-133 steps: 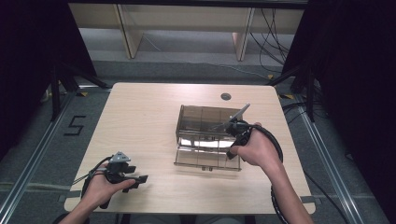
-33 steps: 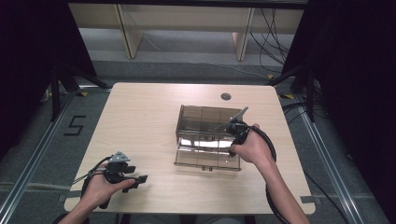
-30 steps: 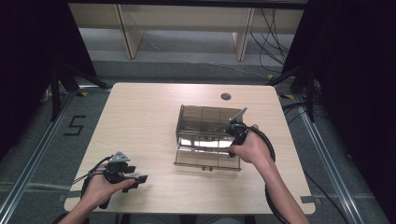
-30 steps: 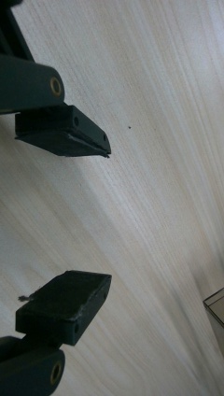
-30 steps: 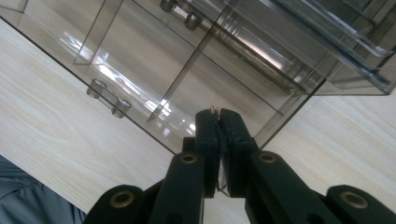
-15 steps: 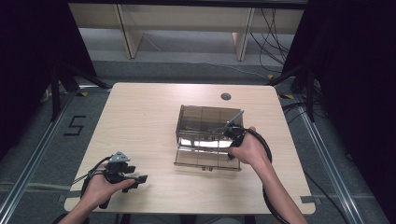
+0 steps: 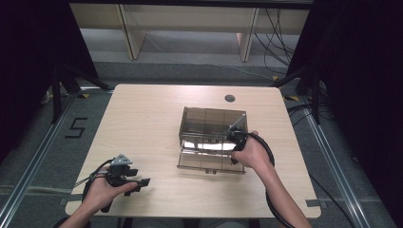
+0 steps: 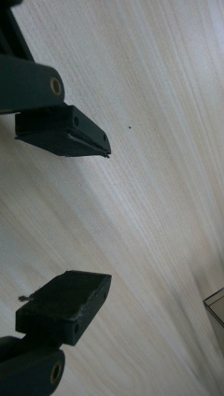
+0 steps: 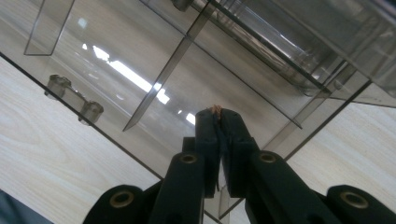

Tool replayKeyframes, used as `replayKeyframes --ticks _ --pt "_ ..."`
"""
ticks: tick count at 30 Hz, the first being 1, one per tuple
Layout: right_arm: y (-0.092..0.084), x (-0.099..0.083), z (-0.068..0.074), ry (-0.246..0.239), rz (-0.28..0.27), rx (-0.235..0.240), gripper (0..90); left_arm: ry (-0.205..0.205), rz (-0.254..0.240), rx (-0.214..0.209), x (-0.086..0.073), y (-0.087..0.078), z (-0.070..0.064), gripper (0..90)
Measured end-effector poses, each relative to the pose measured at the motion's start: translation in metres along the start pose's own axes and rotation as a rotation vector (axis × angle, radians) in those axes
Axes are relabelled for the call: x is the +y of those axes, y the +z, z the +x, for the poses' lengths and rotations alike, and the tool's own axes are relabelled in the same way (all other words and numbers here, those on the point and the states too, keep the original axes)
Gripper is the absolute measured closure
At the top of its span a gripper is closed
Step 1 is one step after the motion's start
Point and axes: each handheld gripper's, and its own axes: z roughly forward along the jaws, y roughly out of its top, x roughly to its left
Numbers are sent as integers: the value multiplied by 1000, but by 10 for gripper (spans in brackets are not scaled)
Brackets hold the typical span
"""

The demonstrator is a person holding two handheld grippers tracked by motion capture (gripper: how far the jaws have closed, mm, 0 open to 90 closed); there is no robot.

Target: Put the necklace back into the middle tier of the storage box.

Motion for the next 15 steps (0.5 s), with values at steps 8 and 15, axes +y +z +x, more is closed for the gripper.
replayKeyframes --ticks 8,15 --pt "5 1 -3 -12 12 -9 868 1 1 -1 0 0 0 312" --pt "6 1 -2 -10 10 -18 858 -3 0 2 0 0 0 312"
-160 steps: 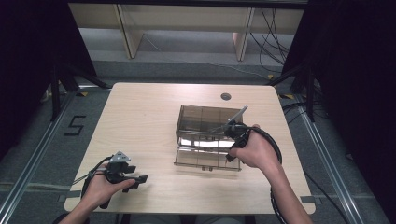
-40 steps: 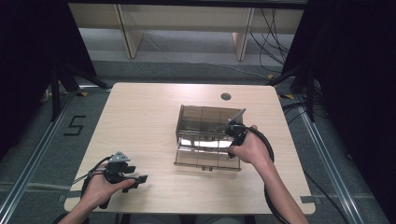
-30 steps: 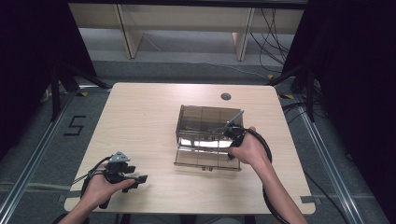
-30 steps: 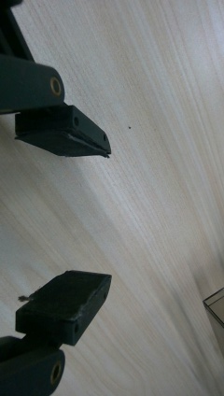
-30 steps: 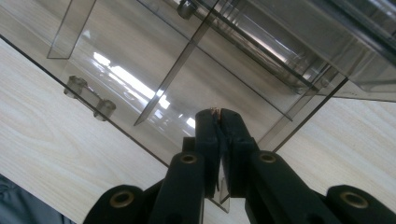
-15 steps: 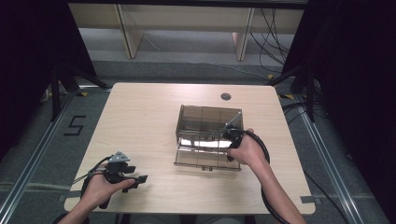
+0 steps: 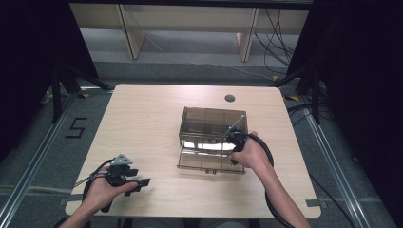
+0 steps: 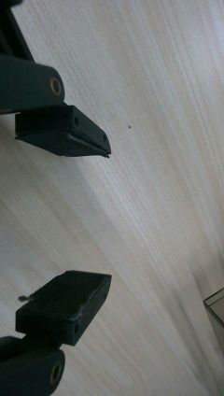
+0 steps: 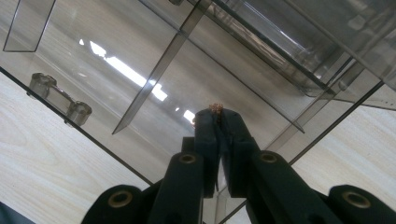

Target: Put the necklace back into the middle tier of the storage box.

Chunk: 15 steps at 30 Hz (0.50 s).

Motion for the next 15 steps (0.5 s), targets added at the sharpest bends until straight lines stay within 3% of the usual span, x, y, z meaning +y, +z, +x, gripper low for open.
replayKeyframes --ticks 3,7,15 --pt "0 0 0 4 13 -4 842 1 2 -1 0 0 0 312" --pt "-1 -1 -1 -8 -10 -3 825 0 0 8 0 0 0 312" --pt "-14 -5 -2 24 -10 0 785 -2 -1 3 0 0 0 312"
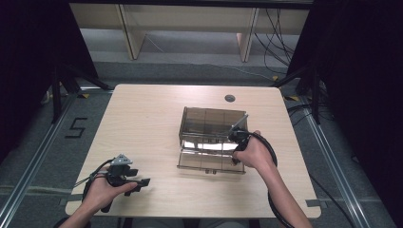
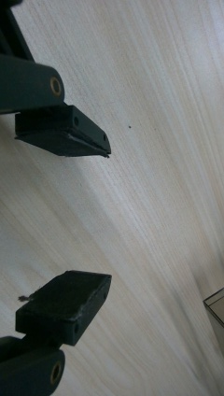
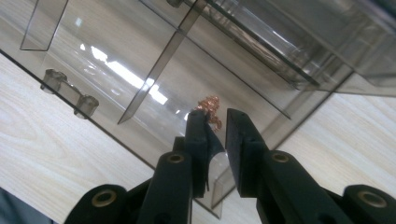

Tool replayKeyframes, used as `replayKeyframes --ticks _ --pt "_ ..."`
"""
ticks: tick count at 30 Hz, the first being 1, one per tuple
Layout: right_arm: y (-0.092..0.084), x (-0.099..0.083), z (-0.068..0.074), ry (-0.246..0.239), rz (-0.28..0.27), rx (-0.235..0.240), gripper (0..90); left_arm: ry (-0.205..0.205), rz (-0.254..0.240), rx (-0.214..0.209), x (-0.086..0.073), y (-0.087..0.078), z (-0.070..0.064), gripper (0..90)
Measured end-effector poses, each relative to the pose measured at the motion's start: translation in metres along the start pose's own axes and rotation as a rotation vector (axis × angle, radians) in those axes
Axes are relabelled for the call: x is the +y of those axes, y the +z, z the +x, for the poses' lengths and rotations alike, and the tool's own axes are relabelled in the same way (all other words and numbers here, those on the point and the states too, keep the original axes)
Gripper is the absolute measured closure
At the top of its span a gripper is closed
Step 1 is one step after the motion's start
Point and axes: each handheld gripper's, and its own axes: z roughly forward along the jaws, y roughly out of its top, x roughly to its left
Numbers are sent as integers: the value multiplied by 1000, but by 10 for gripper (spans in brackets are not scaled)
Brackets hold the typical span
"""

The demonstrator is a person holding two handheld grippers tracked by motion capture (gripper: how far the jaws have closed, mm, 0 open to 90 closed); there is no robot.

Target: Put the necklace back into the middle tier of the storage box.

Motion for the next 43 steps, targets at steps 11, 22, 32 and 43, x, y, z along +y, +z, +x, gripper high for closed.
replayKeyframes --ticks 11,22,32,43 --pt "-18 -16 -5 25 -17 19 756 3 9 -10 0 0 0 311" --pt "-37 -42 -23 87 -55 6 749 0 9 -5 0 1 0 311" --pt "-17 -67 -51 137 -24 18 734 -10 16 -9 0 2 0 311" --pt "5 -77 -61 228 40 42 726 -18 14 -14 0 2 0 309"
